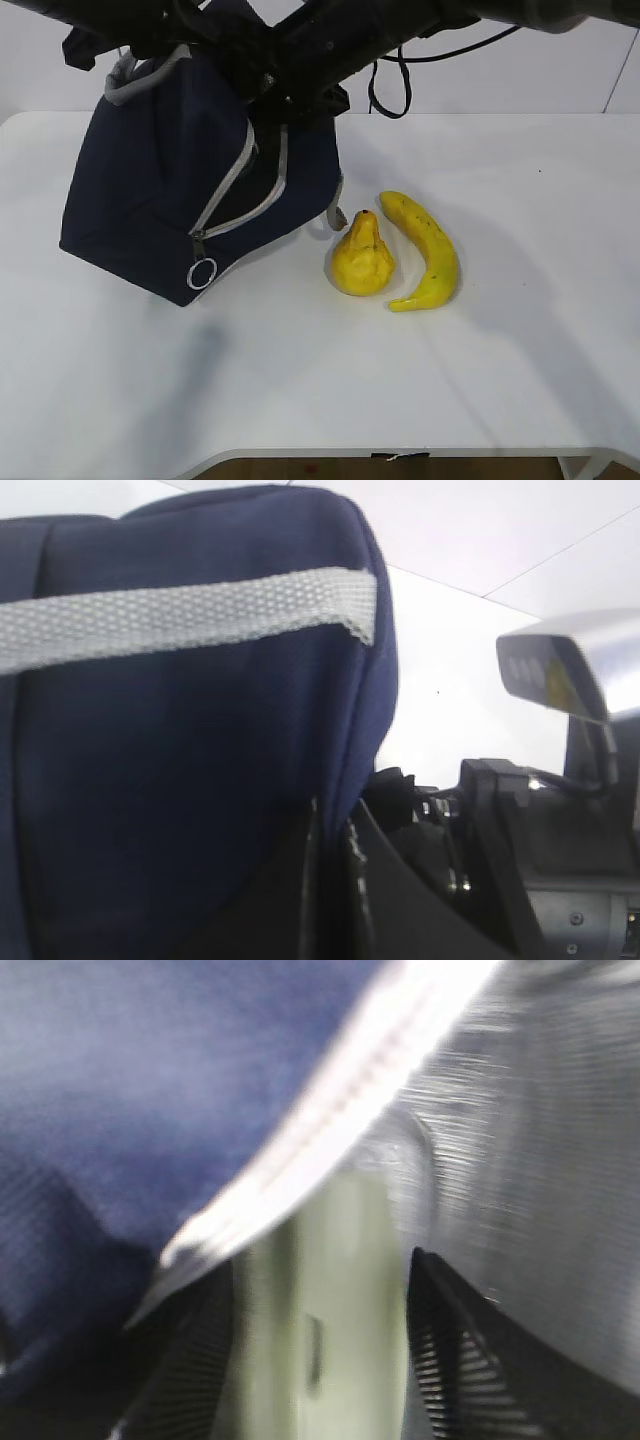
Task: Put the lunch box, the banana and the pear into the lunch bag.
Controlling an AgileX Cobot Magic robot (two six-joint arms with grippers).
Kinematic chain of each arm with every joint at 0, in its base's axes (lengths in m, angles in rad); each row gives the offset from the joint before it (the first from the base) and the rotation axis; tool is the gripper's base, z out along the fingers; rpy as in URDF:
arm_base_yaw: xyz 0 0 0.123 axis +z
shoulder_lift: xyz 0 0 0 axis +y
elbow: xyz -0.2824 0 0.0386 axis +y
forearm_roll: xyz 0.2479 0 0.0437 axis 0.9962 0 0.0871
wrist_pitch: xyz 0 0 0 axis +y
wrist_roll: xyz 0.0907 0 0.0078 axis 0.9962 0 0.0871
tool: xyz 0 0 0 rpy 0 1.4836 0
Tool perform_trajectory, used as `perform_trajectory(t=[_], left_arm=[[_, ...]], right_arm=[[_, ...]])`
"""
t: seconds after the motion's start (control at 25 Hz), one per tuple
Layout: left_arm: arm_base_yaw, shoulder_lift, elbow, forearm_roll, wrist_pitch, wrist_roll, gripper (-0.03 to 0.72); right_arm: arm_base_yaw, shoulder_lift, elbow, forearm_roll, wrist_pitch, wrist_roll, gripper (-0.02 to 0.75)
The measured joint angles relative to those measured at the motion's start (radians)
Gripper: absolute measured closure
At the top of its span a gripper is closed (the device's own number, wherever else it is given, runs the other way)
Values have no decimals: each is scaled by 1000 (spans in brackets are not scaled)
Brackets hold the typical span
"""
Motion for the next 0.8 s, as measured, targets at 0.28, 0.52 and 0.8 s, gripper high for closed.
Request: perform_trajectory(t=[0.28,0.52,0.8], left_arm=[[0,0,0,-33,-17,0,692],[0,4,0,-33,-16,0,693],[2,4,0,-5,-19,0,693]], right_arm=[[0,11,0,24,-2,-34,297],[0,17,-7,41,0,-57,285],[0,17,-92,-65,87,-59,281]])
